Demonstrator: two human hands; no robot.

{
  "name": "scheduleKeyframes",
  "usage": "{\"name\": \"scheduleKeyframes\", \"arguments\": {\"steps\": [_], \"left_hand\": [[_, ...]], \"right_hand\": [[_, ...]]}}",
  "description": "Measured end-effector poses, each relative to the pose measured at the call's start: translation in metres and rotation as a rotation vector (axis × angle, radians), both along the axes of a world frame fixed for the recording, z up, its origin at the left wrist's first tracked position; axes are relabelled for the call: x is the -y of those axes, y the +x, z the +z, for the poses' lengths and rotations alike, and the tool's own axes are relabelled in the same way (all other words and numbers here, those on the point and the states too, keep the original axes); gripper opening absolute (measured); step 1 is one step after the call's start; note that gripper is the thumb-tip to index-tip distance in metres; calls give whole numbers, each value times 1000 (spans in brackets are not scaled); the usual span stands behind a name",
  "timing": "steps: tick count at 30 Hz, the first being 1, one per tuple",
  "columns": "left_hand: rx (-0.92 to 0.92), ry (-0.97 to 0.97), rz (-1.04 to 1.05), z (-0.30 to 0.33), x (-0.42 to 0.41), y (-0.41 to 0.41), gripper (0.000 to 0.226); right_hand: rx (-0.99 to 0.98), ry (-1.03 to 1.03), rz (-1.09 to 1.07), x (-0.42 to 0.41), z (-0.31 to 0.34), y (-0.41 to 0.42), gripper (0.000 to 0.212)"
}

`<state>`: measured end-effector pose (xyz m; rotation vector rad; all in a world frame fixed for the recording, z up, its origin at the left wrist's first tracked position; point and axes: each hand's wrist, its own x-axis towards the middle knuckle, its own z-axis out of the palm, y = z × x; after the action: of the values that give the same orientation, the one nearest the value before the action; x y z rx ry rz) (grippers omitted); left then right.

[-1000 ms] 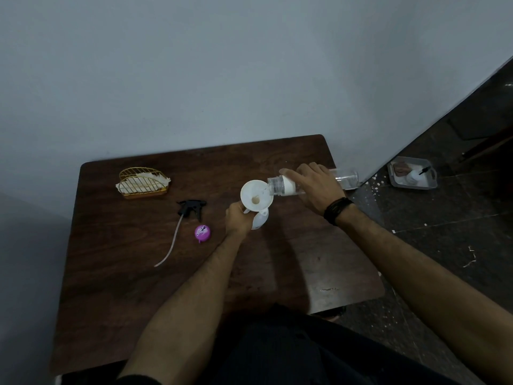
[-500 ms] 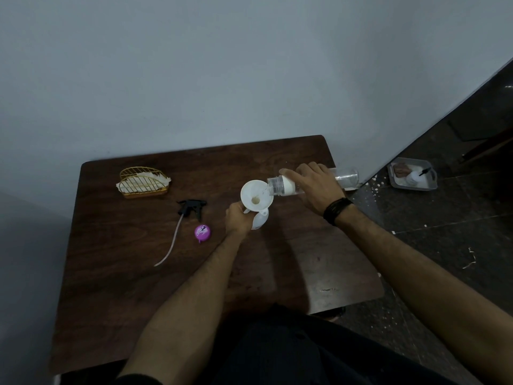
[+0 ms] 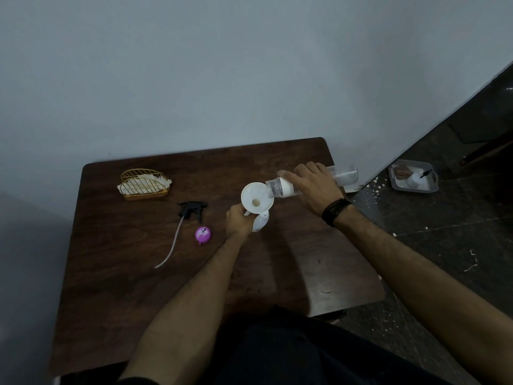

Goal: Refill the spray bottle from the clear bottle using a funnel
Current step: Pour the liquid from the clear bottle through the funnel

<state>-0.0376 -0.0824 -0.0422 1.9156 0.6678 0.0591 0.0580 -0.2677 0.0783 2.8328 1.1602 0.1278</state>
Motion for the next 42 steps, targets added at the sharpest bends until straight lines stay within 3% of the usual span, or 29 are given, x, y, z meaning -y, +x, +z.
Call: {"name": "scheduleKeyframes", "arguments": {"steps": [16,21,25,35,42], "left_hand": [[32,-16,-15,1,0,-2,14],[16,-33,-16,0,-2,-3,32],[-11,-22,-19,-1,-2,-2,19],[-27,-37,-11,5,0,-3,15],[-52,-67,-30,11,-3,-5,41]], "right_hand": [[73,15,65,-12,9,1,55],[94,29,89,-19,15,-1,53],[141,52,132,-23,17,-2,49],[233,16,216,-33,15,0,47],[319,-35,241,-36,11,-5,45]]}}
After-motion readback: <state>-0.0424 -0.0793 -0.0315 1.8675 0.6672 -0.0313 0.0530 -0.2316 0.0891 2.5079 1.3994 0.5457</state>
